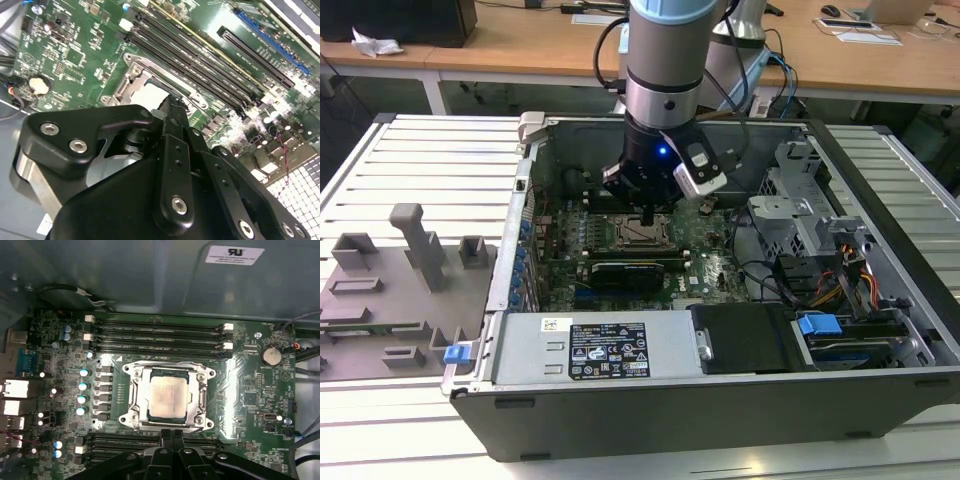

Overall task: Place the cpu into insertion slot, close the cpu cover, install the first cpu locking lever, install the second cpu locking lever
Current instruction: 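Install the second cpu locking lever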

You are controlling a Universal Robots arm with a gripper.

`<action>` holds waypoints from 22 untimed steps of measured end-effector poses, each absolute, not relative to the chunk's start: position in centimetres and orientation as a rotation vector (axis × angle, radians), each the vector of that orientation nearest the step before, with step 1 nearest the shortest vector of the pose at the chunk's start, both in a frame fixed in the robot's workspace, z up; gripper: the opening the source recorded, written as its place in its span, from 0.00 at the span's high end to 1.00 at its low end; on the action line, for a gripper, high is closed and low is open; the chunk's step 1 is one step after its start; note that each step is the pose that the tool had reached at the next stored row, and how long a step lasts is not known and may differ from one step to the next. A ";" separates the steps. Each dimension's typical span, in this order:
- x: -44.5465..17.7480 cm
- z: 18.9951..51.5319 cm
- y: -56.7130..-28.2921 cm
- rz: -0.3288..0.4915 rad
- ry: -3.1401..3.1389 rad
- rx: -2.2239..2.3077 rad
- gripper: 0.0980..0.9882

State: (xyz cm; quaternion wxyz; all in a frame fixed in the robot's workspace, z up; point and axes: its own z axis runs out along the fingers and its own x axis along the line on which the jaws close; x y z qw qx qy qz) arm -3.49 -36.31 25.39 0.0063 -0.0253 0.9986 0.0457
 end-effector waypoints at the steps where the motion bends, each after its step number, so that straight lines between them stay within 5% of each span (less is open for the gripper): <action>1: -3.6 25.4 -36.3 0.144 3.125 -0.079 0.99; 22: -4.8 24.9 -37.2 0.164 3.123 -0.078 0.99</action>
